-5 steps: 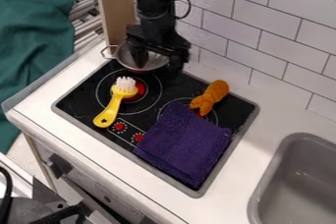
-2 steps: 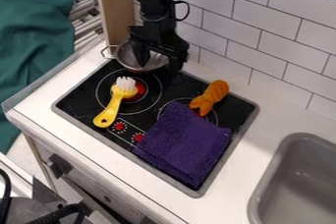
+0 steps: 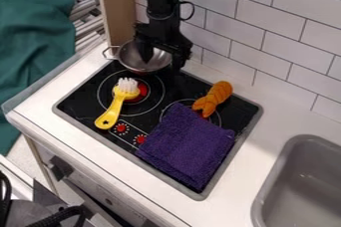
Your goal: Move the silver pot to bottom right of the stove
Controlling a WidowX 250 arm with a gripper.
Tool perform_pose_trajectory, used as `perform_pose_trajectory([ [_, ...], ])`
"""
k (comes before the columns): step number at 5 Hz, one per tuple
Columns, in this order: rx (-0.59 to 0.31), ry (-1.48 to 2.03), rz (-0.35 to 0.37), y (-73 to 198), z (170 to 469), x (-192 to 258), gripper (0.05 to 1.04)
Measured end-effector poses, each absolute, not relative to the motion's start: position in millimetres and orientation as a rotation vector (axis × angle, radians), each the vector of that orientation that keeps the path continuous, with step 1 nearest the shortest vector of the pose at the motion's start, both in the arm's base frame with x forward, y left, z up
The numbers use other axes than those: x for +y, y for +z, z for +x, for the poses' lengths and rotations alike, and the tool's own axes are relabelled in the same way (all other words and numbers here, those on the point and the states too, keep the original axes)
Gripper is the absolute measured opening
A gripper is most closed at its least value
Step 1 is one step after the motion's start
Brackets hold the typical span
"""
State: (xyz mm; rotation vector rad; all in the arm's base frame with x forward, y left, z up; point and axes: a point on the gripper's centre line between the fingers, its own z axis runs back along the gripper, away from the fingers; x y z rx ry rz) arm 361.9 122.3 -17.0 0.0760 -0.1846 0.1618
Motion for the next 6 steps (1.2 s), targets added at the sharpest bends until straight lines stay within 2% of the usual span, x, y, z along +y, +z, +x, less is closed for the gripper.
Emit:
perform_pose_trajectory([
  [1, -0.137, 0.174, 0.088, -32.5, 361.0, 128.8, 1.001],
  [2, -0.108, 0.172, 0.114, -37.9, 361.7, 134.3, 0.949],
  [4, -0.094, 0.144, 0.115, -35.8, 362.7, 135.1, 0.364],
  [5, -0.106, 0.121, 0.111, -30.0, 365.1, 134.6, 0.208],
  [6, -0.133, 0.063, 0.104, -20.7, 361.2, 129.7, 0.102],
])
